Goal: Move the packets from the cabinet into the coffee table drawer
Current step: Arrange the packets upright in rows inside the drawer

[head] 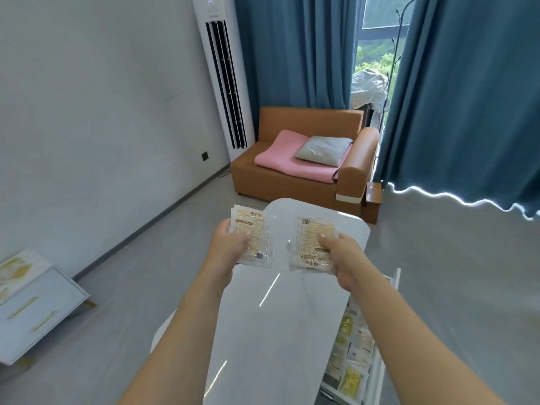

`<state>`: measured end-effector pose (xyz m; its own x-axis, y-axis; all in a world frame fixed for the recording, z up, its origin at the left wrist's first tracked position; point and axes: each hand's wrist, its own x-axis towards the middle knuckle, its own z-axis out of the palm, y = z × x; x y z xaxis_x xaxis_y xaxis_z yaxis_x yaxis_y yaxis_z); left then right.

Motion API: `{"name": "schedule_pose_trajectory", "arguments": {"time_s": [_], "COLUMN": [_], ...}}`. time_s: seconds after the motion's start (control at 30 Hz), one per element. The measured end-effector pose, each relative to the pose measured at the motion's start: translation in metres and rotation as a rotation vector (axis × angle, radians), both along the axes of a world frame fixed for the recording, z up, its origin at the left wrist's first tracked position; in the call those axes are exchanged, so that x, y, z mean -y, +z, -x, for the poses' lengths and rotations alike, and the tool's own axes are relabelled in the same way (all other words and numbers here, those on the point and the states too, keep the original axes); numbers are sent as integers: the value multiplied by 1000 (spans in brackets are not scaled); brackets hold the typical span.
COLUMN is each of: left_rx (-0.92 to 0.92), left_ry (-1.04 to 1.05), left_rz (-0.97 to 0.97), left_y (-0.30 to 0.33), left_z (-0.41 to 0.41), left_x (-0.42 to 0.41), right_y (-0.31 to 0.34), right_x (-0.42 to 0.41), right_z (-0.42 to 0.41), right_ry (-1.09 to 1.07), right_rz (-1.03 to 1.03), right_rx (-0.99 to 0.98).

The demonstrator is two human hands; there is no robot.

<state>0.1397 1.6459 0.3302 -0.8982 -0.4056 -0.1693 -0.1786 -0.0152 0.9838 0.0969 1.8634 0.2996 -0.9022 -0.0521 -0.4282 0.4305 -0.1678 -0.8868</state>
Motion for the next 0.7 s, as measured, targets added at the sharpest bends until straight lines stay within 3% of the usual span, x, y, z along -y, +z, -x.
{"name": "schedule_pose_trajectory", "arguments": {"time_s": [0.3,0.5,0.7], "left_rx": [47,121,165], "left_ry": [158,135,64], "left_rz": [9,85,153], "left_y": [-22,-52,-159], "left_z": [39,48,79], "left_x": [-149,-199,-234], "right_y": [-23,-46,-147], "right_x": [-150,-193,-219], "right_z": [63,84,122], "right_ry": [32,60,26], "right_rz": [-33,-98,-122], "right_rx": [39,66,102]}}
